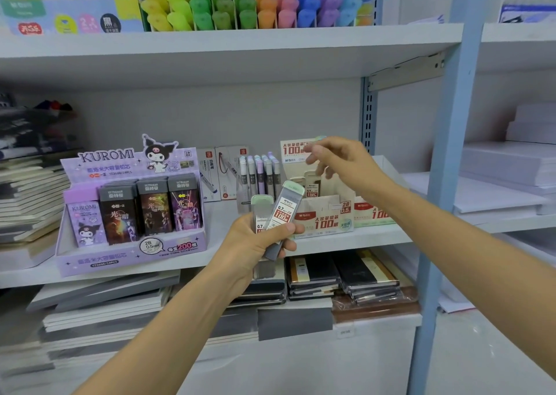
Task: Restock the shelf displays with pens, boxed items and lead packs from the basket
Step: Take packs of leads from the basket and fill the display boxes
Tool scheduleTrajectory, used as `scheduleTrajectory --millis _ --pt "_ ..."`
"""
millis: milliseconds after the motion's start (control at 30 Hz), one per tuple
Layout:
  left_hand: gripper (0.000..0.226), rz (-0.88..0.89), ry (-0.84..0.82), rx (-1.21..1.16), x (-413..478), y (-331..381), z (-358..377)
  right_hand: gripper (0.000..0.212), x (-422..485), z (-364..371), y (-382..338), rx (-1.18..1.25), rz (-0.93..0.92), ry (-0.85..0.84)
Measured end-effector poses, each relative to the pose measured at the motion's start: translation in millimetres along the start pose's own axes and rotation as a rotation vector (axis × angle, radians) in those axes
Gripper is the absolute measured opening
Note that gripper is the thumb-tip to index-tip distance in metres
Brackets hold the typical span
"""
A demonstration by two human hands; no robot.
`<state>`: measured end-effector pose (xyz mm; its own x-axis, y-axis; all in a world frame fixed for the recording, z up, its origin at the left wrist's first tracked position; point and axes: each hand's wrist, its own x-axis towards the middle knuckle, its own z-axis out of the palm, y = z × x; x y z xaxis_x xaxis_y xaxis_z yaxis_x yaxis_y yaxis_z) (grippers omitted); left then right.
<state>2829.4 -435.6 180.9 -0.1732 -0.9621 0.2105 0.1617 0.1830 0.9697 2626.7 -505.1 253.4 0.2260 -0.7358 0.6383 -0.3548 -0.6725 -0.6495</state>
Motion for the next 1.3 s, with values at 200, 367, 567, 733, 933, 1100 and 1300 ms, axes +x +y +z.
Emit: scheduleTrajectory --millis 200,367,567,733,933,1100,1300 --pt "0.043 0.038 -0.049 0.021 2 -1 20 0.021 -25 3 -10 0.13 0.064 -0.327" --pt "0.036 -0.021 0.027 -0.171 5 2 28 0.022 -30 -17 -8 0.226 0.069 -0.211" --pt "0.026 0.049 0.022 0.039 1 -4 36 0.027 -47 -14 -4 0.249 0.024 -0.217" --pt "0.028 0.019 -0.053 0.086 -1 -8 57 0.021 -59 -8 5 0.173 -0.019 -0.09" --pt "0.054 0.093 -0.149 0.275 -2 -18 72 0.025 -76 -20 13 0.033 0.022 -0.187" --pt "0.069 0.11 -0.206 0.424 2 -20 90 0.016 -85 -47 17 -0.022 0.039 -0.254" --pt "0.052 0.64 0.107 0.98 24 -24 100 0.009 -72 -109 29 -0.101 0.01 0.194"
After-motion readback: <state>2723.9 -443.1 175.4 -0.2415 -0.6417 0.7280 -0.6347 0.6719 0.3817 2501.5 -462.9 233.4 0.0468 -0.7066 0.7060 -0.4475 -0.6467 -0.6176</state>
